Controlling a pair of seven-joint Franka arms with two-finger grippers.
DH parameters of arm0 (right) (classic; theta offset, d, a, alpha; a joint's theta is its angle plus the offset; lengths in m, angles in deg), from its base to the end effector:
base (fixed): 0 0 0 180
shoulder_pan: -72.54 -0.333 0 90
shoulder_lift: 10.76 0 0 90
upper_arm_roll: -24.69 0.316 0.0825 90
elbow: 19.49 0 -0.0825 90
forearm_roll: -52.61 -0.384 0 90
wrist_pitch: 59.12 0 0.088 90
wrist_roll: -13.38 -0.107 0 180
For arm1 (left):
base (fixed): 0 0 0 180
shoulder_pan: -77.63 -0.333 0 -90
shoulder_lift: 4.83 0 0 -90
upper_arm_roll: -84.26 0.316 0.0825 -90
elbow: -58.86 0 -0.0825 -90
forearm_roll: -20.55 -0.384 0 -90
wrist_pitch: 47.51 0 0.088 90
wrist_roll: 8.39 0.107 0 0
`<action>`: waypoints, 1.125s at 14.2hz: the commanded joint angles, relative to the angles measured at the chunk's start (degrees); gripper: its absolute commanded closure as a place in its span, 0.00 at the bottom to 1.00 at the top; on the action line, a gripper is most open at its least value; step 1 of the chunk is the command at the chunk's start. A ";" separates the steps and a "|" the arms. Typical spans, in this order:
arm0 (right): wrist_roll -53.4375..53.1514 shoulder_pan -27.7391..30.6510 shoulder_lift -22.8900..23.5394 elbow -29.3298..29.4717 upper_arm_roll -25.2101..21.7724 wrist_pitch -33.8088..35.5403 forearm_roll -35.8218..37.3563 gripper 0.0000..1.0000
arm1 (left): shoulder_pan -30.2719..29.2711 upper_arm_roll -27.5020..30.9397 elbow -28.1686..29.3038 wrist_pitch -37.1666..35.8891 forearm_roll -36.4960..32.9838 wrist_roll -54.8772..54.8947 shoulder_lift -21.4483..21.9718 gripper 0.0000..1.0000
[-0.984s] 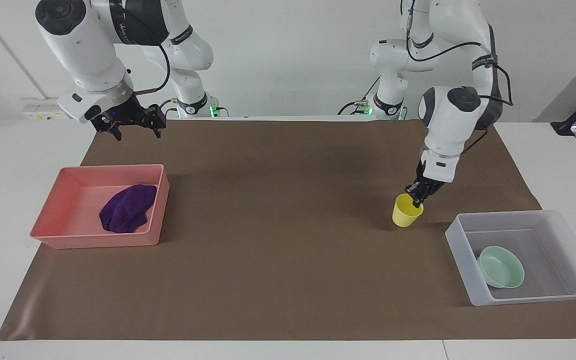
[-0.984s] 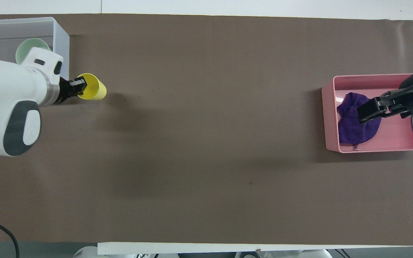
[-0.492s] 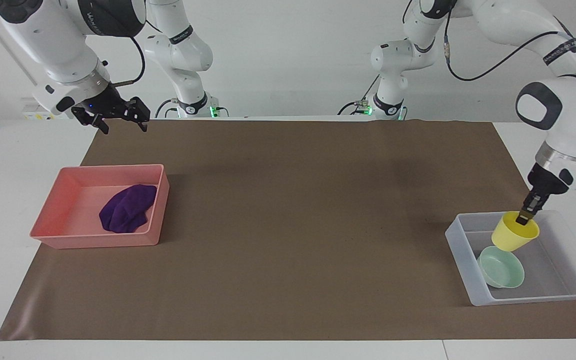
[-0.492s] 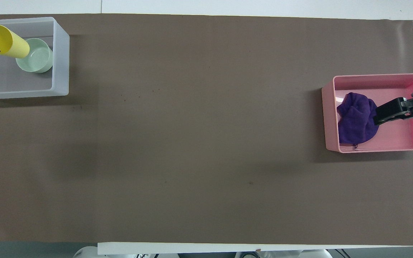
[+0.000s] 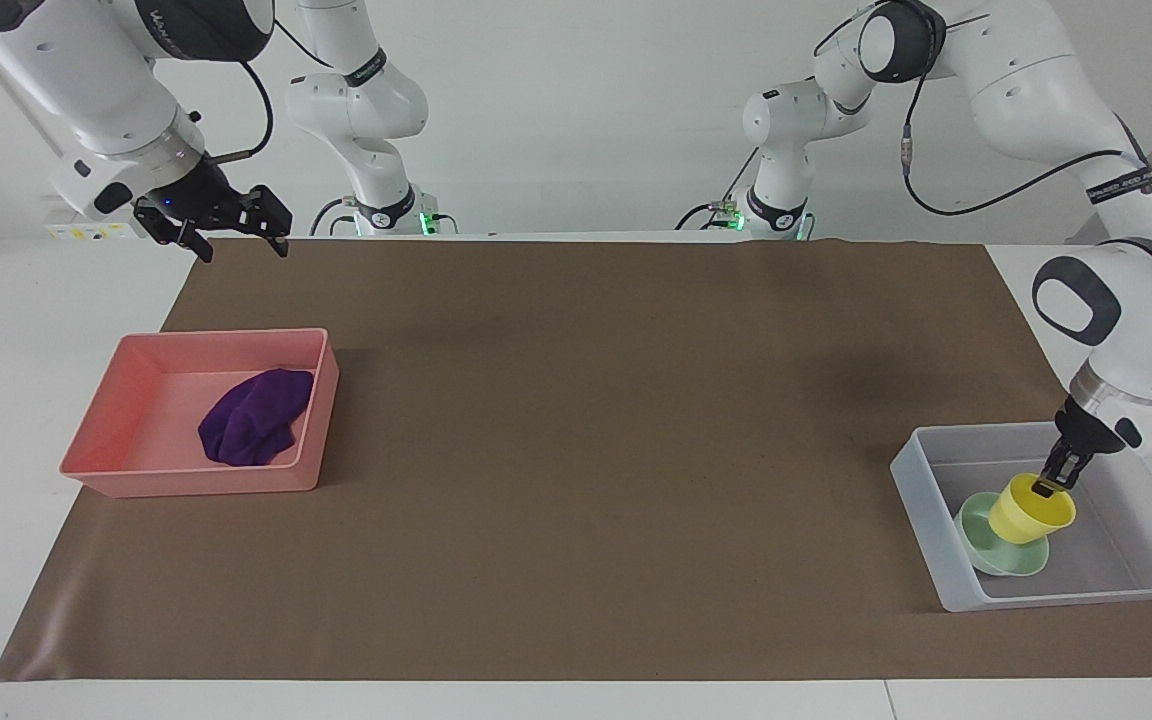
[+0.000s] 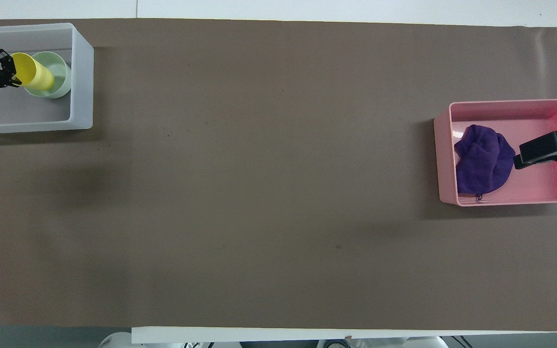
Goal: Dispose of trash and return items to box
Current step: 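Release the cup and draw the left gripper back from the box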
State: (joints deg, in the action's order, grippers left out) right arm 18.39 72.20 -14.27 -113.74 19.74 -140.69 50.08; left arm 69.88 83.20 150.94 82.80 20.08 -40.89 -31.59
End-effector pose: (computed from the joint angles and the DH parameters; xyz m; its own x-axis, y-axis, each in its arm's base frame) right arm 0.5166 -0.0378 0.6114 0.9879 0.0153 -0.1545 0.0056 -0.9980 -0.0631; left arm 0.6946 0.0835 0.3777 0.7595 0.6286 0.1672 0.6197 -0.7774 0.1079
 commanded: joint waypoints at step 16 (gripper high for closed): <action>-0.36 -5.20 -0.62 -1.38 -2.17 -3.25 0.50 0.00 | 8.10 -0.62 11.88 -39.68 0.12 23.69 35.18 0.01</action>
State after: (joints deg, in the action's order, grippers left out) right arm 18.20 67.57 -14.20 -114.06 18.02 -142.93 50.11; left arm 77.38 82.01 156.17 43.99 20.05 -21.15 -2.60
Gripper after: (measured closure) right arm 0.000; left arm 0.004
